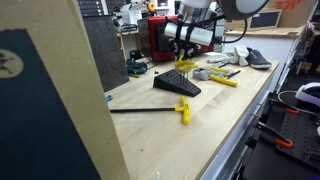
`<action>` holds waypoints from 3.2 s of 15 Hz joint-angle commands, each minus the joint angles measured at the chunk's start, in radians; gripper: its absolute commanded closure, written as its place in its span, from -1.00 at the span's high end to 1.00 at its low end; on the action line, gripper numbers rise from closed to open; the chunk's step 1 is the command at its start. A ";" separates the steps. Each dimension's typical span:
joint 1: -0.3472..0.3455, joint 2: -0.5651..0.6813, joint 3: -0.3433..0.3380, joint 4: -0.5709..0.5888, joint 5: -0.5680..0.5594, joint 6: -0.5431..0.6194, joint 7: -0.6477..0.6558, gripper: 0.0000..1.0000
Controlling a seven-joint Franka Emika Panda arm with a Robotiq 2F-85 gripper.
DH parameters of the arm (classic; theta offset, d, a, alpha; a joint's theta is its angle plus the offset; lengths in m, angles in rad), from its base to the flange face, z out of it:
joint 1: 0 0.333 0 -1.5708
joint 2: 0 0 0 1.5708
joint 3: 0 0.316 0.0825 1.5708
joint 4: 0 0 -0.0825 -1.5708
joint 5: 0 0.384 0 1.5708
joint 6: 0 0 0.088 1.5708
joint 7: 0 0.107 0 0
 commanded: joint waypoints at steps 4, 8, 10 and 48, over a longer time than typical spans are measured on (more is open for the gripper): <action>-0.002 0.028 0.005 0.022 -0.085 0.033 0.061 -0.92; 0.003 0.028 0.009 0.028 -0.078 0.029 0.061 -0.92; 0.005 0.024 0.013 0.029 -0.082 0.033 0.058 -0.92; 0.002 0.020 0.059 0.099 -0.267 -0.047 0.476 -0.92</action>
